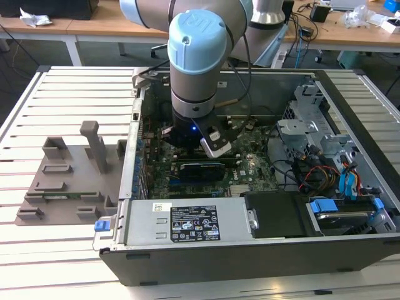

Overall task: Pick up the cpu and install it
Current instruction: 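Install the second cpu locking lever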

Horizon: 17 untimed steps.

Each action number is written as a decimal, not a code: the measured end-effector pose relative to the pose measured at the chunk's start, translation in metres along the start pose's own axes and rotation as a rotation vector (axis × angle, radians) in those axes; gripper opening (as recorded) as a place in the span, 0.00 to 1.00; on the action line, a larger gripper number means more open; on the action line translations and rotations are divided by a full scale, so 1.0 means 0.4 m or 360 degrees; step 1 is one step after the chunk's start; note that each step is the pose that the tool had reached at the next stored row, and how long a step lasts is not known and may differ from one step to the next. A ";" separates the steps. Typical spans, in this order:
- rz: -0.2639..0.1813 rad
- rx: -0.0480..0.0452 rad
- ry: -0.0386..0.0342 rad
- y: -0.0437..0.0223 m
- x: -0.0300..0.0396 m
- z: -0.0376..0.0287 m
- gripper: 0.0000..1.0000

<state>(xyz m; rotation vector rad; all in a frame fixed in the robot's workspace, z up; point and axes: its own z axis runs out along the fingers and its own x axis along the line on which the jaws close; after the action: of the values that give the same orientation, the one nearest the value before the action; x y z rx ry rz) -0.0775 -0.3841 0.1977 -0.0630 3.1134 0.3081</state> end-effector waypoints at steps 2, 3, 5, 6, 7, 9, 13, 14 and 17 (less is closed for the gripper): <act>0.0000 0.0003 0.0000 0.001 -0.001 -0.007 0.11; 0.0000 0.0005 0.0000 0.002 -0.004 -0.012 0.11; 0.0000 0.0009 0.0001 0.009 -0.010 -0.022 0.11; 0.0000 0.0014 0.0001 0.014 -0.015 -0.025 0.11; 0.0000 0.0025 0.0001 0.021 -0.021 -0.026 0.11; 0.0000 0.0037 0.0002 0.029 -0.029 -0.026 0.11; 0.0002 0.0107 0.0022 0.061 -0.065 -0.019 0.11; 0.0003 0.0125 0.0027 0.070 -0.071 -0.017 0.11; 0.0005 0.0190 0.0040 0.101 -0.087 -0.011 0.11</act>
<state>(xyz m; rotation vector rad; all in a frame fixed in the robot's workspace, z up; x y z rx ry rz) -0.0444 -0.3441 0.2105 -0.0615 3.1491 0.1223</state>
